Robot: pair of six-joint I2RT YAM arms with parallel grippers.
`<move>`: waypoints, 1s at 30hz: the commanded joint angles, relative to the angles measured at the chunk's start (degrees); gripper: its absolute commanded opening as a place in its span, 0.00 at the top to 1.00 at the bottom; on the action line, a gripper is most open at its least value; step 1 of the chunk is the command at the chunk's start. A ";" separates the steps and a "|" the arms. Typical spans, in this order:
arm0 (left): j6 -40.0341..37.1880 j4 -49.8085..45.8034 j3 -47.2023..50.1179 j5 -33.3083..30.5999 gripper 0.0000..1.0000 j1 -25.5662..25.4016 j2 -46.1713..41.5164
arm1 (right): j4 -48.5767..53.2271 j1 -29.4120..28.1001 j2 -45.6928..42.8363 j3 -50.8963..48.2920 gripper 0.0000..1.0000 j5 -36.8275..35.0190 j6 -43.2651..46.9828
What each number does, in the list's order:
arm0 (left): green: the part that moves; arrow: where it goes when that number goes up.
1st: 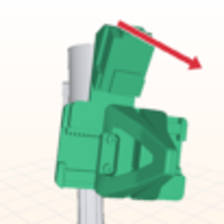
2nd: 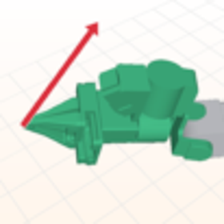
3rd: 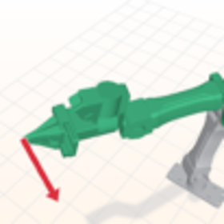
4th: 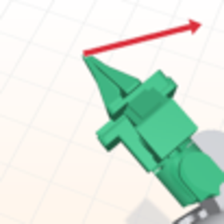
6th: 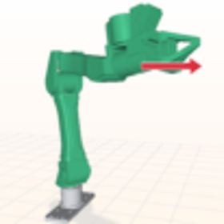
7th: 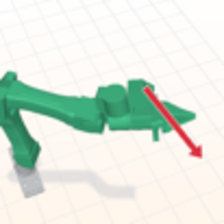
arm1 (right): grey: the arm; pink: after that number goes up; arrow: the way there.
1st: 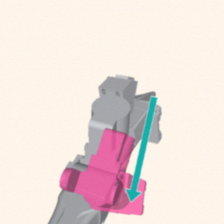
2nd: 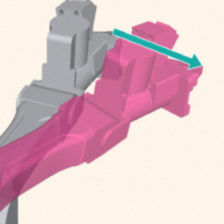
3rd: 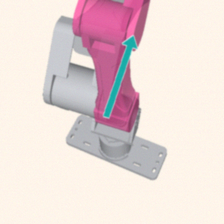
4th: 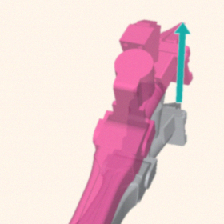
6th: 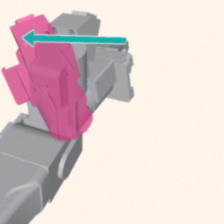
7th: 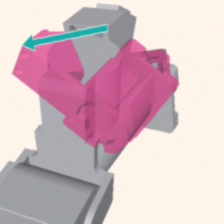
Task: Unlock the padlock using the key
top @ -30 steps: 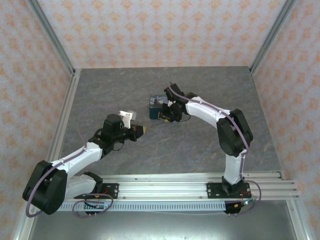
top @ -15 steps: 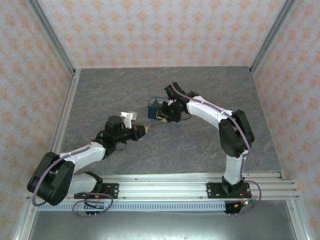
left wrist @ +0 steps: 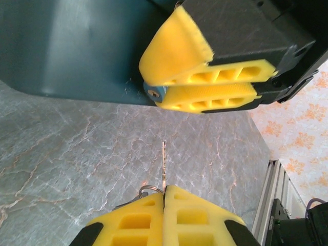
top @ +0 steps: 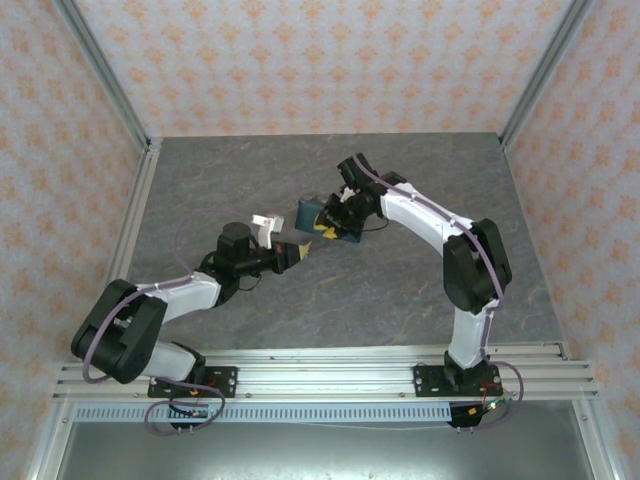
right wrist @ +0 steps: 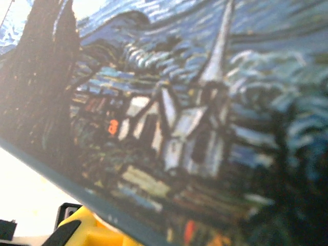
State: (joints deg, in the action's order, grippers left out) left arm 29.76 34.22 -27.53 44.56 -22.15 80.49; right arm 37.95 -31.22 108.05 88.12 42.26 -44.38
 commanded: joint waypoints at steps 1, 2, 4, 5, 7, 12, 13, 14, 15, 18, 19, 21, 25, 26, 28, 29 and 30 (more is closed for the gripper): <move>0.52 4.73 -2.33 2.50 1.00 -0.52 1.73 | 1.72 1.20 -1.70 2.50 1.00 4.11 -0.01; 0.55 5.32 -2.57 2.85 1.00 -0.52 2.45 | 1.91 1.38 -1.60 2.52 1.00 4.40 0.12; 0.55 5.69 -3.03 3.40 1.00 -0.52 3.62 | 2.38 1.68 -1.36 2.59 1.00 5.16 0.43; 0.48 5.78 -3.35 3.67 1.00 -0.52 4.08 | 2.82 1.86 -1.18 2.72 1.00 5.28 0.68; 0.31 5.79 -3.91 3.96 1.00 -0.52 4.90 | 3.28 2.12 -0.90 2.85 1.00 5.70 1.04; -1.39 6.09 -5.23 4.88 1.00 -0.52 6.74 | 4.27 2.48 0.06 3.63 1.00 6.58 1.95; -1.54 6.66 -5.40 5.18 1.00 -0.48 7.25 | 4.49 2.48 0.32 3.77 1.00 6.81 2.17; -1.63 7.19 -5.66 5.44 1.00 -0.44 7.74 | 4.63 2.48 0.48 3.82 1.00 7.03 2.31; -1.71 7.54 -5.82 5.66 1.00 -0.44 8.15 | 4.77 2.55 0.67 3.82 1.00 7.21 2.41; -1.99 8.85 -6.05 5.65 1.00 -0.44 9.20 | 4.99 2.66 0.85 3.73 1.00 7.49 2.84; -2.13 9.51 -5.84 5.47 1.00 -0.41 9.46 | 5.02 2.72 0.94 3.64 1.00 7.55 2.83; -2.24 10.97 -5.36 5.24 1.00 -0.44 9.75 | 5.03 2.79 1.01 3.64 1.00 7.64 3.07; -3.04 12.20 -4.43 4.94 1.00 -0.34 9.55 | 5.30 2.99 1.03 3.52 1.00 7.91 3.37; -3.12 12.52 -4.22 5.01 1.00 -0.35 9.45 | 5.49 3.01 1.03 3.47 1.00 7.93 3.42; -3.34 12.25 -4.24 4.95 1.00 -0.35 9.09 | 5.51 3.08 0.89 3.21 1.00 8.06 3.56; -3.55 11.94 -4.29 4.93 1.00 -0.35 8.94 | 5.47 3.08 0.76 3.05 1.00 8.17 3.59; -3.65 11.97 -4.29 4.84 1.00 -0.30 8.89 | 5.43 3.10 0.78 2.95 1.00 8.27 3.53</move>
State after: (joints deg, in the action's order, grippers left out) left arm 28.16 43.31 -32.10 49.10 -22.15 90.17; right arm 42.59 -28.64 109.16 89.27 48.75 -41.74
